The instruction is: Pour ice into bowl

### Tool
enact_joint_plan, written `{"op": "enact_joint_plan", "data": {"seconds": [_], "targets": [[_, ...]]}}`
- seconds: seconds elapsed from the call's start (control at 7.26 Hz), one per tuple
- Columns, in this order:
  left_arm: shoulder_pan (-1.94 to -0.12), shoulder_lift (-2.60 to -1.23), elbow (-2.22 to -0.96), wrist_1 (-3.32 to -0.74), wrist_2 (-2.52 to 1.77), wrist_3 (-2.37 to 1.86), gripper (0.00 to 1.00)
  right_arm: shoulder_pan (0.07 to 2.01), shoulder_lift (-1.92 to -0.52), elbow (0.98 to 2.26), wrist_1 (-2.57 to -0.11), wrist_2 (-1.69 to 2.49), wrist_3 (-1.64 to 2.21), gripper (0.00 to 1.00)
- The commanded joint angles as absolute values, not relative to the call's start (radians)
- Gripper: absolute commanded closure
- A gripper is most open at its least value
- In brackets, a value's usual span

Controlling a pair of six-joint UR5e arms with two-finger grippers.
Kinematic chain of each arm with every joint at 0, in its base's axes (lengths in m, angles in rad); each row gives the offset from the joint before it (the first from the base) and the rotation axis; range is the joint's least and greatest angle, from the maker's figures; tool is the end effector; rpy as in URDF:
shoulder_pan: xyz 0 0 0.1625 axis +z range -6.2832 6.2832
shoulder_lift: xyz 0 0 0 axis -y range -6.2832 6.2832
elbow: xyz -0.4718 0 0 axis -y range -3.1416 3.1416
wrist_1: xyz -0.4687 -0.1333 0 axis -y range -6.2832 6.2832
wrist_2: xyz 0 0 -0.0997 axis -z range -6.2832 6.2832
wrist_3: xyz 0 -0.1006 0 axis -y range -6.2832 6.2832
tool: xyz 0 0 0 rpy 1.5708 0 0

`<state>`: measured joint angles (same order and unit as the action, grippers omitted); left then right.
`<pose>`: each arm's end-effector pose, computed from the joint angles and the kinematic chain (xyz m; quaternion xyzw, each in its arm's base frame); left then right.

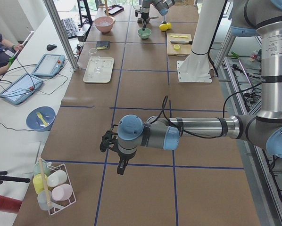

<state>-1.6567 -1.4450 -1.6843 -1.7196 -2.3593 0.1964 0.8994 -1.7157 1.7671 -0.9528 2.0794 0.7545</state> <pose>-0.1062 -0.5107 0.6930 0.1163 0.3706 0.0770 0.9183 -0.2653 -0.4695 0.6123 0.0851 -0.3877 -0.0446 0.9168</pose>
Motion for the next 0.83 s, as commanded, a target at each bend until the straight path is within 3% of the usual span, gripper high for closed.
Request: {"op": "enact_joint_plan", "data": {"seconds": [0.0,0.41,0.69], "targets": [[-1.657,-1.445,-1.684,-1.720,-2.359,0.196,0.00,0.899,-1.686,1.845,-0.951,2.086,0.774,1.00],[-1.657,-1.445,-1.684,-1.720,-2.359,0.196,0.00,0.843,-1.478,1.872,-0.994,2.140,0.998,1.00],[-1.657,-1.447,-1.686,-1.721,-2.359,0.198,0.00,0.769,-1.254,1.878,-1.214,2.128,1.111,1.00]]}}
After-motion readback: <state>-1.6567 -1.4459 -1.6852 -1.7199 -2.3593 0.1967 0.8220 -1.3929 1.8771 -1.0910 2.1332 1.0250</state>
